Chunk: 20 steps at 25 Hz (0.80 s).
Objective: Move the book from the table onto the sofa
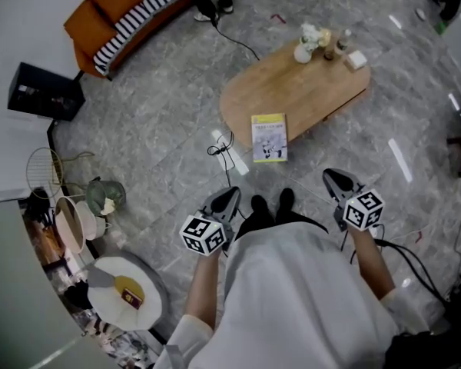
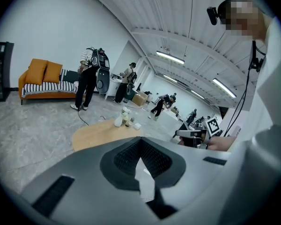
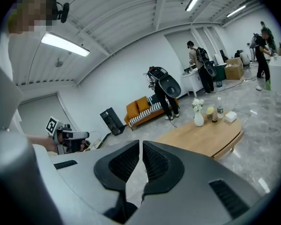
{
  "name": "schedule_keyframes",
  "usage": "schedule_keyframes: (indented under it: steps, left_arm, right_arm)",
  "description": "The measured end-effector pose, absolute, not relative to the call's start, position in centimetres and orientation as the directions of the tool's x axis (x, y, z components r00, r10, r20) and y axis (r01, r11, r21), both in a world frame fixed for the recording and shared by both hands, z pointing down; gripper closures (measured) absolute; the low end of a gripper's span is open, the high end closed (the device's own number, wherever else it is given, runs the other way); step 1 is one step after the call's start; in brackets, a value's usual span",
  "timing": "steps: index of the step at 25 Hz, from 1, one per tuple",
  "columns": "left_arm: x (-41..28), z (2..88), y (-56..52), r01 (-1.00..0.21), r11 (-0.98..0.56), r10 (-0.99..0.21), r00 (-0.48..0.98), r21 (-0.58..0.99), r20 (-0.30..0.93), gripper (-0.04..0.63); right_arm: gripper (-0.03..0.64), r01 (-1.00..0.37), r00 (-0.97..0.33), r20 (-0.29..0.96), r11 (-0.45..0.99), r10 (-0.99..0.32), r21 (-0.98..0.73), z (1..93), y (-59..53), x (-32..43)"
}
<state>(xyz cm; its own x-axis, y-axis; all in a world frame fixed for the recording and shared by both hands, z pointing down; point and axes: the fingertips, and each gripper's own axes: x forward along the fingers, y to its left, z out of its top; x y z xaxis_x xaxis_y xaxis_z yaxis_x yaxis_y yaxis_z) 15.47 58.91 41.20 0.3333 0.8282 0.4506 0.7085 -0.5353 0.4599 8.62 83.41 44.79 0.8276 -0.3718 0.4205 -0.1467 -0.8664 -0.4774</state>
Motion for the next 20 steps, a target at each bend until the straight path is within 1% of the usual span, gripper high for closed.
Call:
schedule_keyframes:
  steps: [8,15,20]
  left_arm:
    - [18.0,43.1,59.0,0.721,-0.513,0.832,0.282,0.467,0.478,0.594]
    - [21.1,46.8,59.6,0.752,-0.456,0.841,0.189,0.477,0.507,0.594]
    - [23.5,49.8,60.5,0.76,-0.441,0.837,0.157,0.477,0.524,0.594]
  right_arm:
    - [0.572,-0.126,0.805,0.459,-0.863,-0.377,-0.488,46.8,82.7,10.3]
    - [0.572,-0.087,0.799,0.487,-0.869,-0.353,-0.487,49.3,81.9,13.6]
    - [0.571,-0.07,0.789,0.505,-0.869,-0.349,-0.49,51.8,81.0,15.7]
